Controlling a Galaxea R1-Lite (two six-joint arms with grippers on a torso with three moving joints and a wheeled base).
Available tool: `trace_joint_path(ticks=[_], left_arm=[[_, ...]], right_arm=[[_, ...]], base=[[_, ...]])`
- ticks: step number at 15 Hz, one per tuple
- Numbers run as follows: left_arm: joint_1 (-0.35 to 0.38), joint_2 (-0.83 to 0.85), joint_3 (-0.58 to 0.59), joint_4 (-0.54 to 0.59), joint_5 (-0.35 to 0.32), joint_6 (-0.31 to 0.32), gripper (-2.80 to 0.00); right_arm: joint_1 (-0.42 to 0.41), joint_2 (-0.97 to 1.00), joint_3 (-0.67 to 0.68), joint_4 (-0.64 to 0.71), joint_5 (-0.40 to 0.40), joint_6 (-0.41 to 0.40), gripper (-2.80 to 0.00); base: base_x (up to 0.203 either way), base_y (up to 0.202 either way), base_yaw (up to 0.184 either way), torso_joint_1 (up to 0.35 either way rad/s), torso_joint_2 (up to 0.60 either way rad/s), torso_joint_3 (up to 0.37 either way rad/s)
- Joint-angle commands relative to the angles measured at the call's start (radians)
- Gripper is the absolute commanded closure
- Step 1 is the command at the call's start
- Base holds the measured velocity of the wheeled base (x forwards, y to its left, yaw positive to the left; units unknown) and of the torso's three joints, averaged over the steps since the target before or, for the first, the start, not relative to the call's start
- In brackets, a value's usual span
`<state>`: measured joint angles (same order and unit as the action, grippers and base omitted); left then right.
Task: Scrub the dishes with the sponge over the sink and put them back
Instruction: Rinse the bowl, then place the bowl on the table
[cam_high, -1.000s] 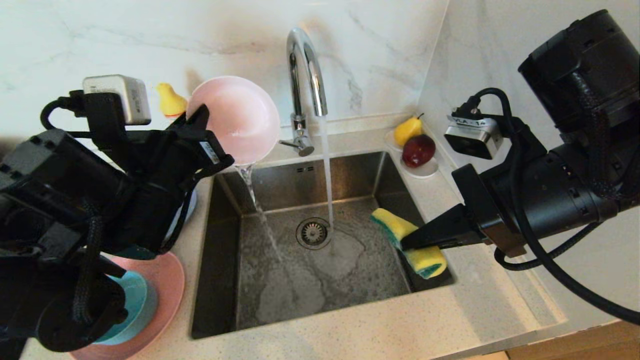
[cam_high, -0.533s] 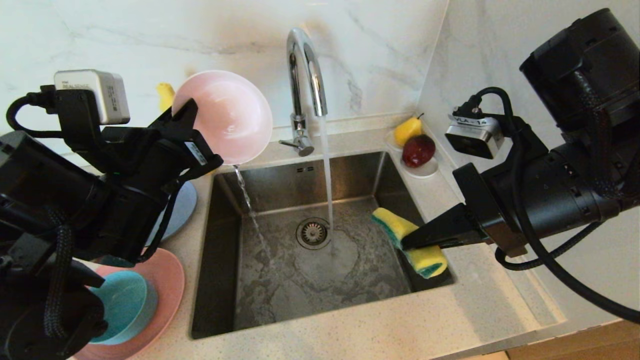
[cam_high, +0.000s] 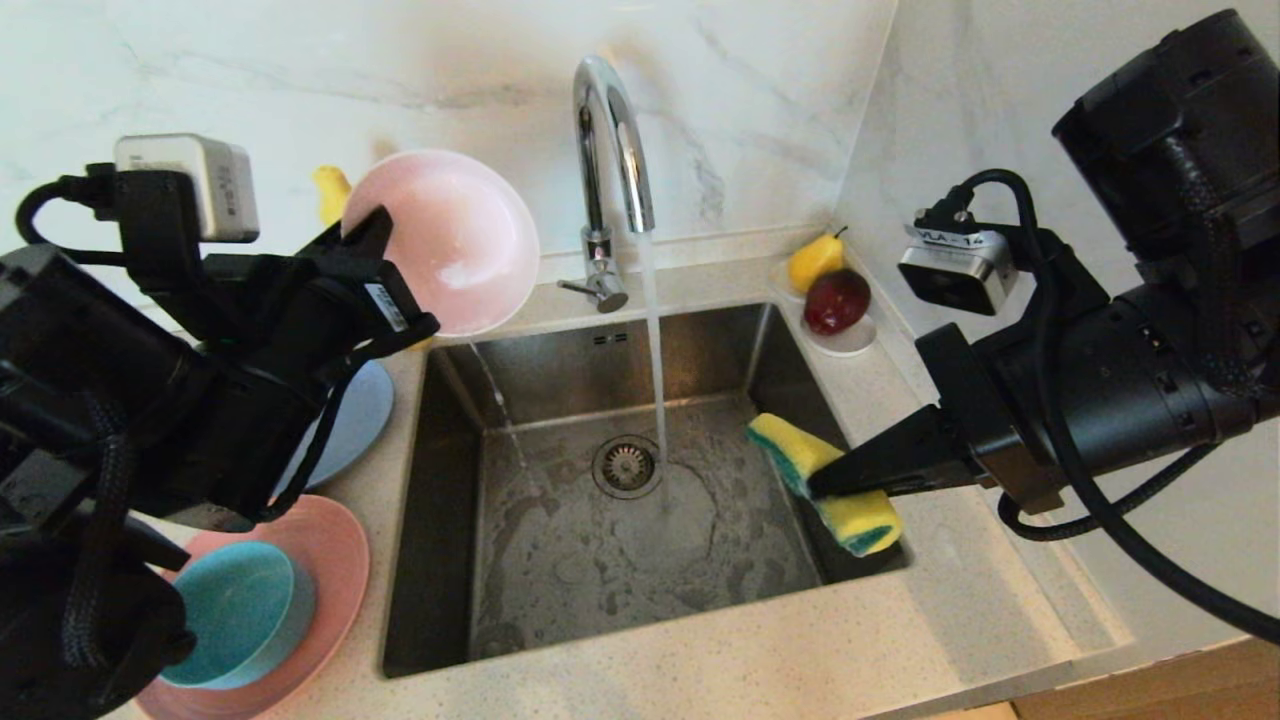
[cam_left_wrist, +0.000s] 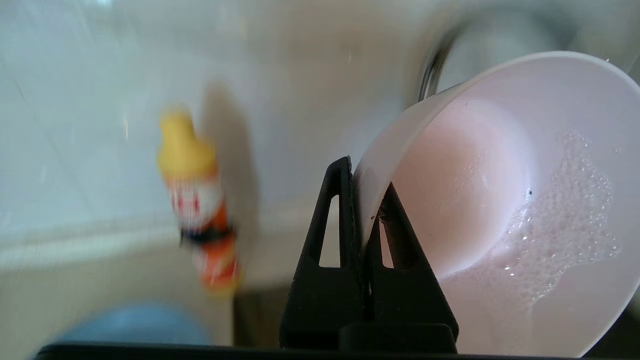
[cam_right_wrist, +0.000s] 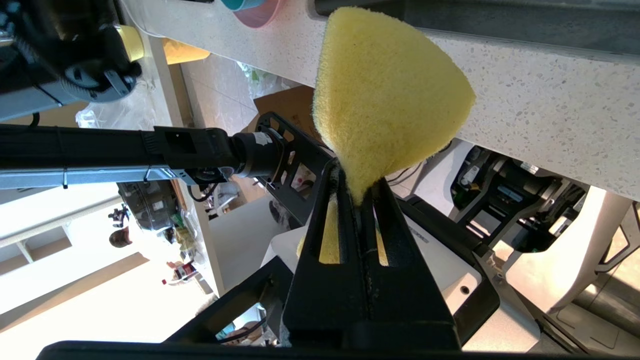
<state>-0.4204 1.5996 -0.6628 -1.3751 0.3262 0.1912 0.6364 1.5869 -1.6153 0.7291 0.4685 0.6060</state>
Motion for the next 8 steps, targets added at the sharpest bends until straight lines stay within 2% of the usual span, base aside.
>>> trace_joint_path(ticks=[1, 4, 5, 6, 8], left_arm=[[0.044, -0.045, -0.062, 0.337, 0.005, -0.062, 0.0], [0.116, -0.13, -0.243, 0.948, -0.003, -0.206, 0.0], [0.155, -0.15, -0.343, 1.157, -0.019, -0.277, 0.0], [0.205, -0.161, -0.437, 1.321, -0.042, -0.343, 0.0], [0.346, -0.165, -0.583, 1.54, -0.096, -0.449, 0.0]], right_arm=[[0.0, -0.005, 0.0, 0.004, 0.002, 0.005, 0.0], [0.0, -0.011, -0.003, 0.007, -0.001, 0.005, 0.0], [0.0, -0.012, -0.001, 0.007, 0.001, 0.004, 0.0], [0.0, -0.011, 0.003, 0.007, 0.001, 0.004, 0.0], [0.0, -0.01, 0.006, 0.007, 0.001, 0.005, 0.0]], base=[[0.0, 0.0, 0.0, 0.0, 0.0, 0.0], [0.0, 0.0, 0.0, 0.0, 0.0, 0.0], [0.0, 0.0, 0.0, 0.0, 0.0, 0.0], [0.0, 0.0, 0.0, 0.0, 0.0, 0.0], [0.0, 0.0, 0.0, 0.0, 0.0, 0.0]])
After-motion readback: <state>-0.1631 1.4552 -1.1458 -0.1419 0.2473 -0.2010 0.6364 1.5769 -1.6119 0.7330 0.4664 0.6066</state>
